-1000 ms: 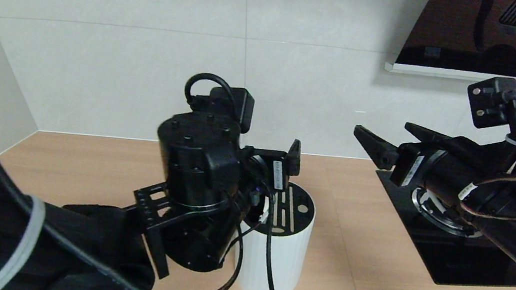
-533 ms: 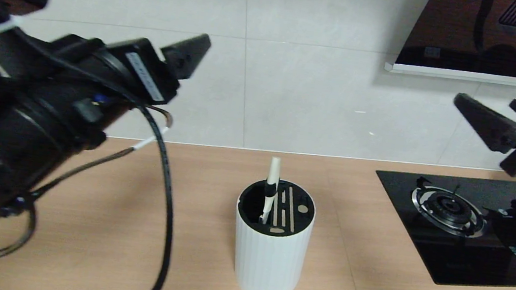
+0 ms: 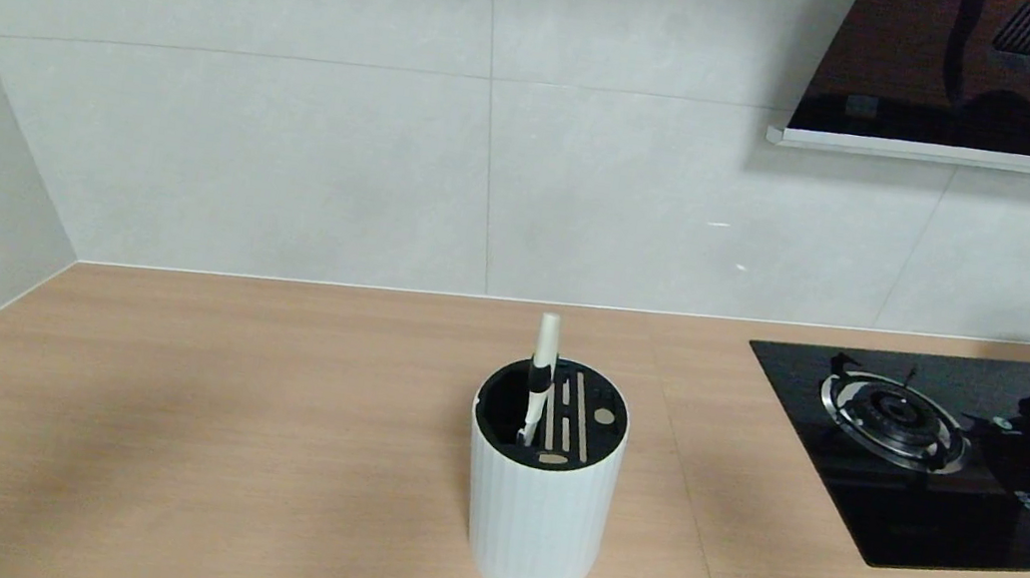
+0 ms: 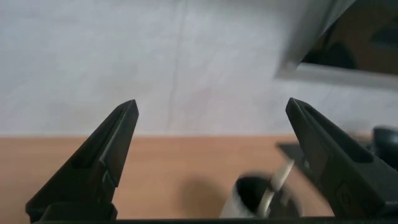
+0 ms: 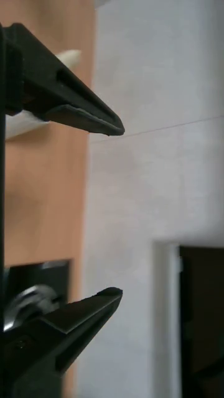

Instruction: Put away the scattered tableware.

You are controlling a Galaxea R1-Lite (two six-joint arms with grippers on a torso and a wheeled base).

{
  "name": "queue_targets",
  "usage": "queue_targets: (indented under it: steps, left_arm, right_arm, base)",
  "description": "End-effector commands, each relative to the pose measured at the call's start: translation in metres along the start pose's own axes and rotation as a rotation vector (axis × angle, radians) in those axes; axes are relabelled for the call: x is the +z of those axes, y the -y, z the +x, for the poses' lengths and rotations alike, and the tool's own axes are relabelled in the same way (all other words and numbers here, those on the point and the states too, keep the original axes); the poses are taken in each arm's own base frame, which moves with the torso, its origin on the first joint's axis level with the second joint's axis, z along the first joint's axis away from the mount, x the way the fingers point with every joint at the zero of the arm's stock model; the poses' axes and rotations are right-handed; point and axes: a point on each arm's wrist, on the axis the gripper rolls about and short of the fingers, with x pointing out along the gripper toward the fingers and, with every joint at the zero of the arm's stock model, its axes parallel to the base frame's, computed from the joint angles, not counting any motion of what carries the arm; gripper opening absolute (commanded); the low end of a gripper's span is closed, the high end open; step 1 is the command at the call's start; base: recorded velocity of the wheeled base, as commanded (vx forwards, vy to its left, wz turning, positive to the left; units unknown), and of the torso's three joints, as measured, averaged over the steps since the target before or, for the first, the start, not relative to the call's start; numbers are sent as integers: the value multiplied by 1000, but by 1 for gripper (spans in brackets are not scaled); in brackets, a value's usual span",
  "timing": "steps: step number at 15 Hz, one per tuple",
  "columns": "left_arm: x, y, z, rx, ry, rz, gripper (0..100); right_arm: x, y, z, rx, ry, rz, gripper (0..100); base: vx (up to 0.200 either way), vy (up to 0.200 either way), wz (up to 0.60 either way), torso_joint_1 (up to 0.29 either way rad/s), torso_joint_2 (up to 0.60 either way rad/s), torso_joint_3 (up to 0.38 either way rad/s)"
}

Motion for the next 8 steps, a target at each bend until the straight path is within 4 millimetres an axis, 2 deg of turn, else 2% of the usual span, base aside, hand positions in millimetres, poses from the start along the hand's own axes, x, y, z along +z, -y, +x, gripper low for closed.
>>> queue_targets:
  steps: [1,2,3,5,7,8]
  left_arm:
    - [1,-27,-82,49,102,2,100]
    - [0,-28,-91,51,109,5,100]
    - [-5,-30,-111,84,134,19,100]
    - [-9,-30,-130,105,167,29,100]
    - [-21,-28,-153,145,192,52,100]
    - [-27,-26,-161,174,197,63,100]
  right_arm:
    - [-4,9,-83,-84,64,-15,100]
    - [-5,9,-89,-98,66,-21,100]
    - [-9,8,-107,-136,87,-30,100]
    - [-13,6,-121,-166,108,-53,100]
    - [-30,4,-140,-190,106,-74,100]
    - [-38,3,-142,-217,85,-88,100]
  base:
    - [0,0,0,0,0,0]
    - [0,0,0,0,0,0]
    - [0,0,0,0,0,0]
    - [0,0,0,0,0,0]
    - [0,0,0,0,0,0]
    - [0,0,0,0,0,0]
